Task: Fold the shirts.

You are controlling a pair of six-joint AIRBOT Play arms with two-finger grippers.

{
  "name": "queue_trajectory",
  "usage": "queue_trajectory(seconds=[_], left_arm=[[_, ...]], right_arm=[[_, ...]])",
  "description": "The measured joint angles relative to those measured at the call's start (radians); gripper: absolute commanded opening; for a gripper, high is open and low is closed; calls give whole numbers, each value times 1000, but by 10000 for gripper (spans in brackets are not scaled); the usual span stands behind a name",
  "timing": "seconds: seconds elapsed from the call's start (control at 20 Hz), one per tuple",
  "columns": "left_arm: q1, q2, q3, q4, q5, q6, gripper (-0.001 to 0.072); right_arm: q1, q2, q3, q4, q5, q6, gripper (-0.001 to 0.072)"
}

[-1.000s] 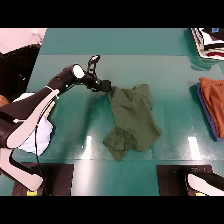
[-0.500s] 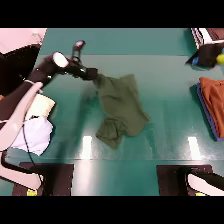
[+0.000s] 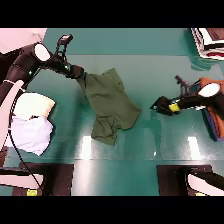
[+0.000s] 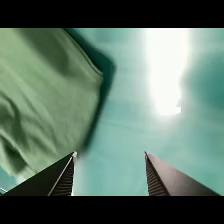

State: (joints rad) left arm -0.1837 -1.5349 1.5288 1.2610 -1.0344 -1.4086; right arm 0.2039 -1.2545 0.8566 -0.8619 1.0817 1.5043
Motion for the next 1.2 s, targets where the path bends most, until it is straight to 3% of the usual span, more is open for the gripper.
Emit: queue_trajectory(seconds=[0.2,0.4,0.65,0.9,1.2], left_arm=[[2,3,-2,7,-8,2,30],[2,4,-2,11,-13,3,29],[2,91,7,26,-11,3,28],[2,343,90,68,-5,9,28],[1,624,206,61,-2,12,28]], right_arm=[[96,-147,17,91,-108,-35,426],[177,-283,129,120,-143,-47,12],[187,-301,289,82,-118,-72,13],[72,-85,539,-55,61,-79,13],[-67,164,857,-105,190,-78,12]])
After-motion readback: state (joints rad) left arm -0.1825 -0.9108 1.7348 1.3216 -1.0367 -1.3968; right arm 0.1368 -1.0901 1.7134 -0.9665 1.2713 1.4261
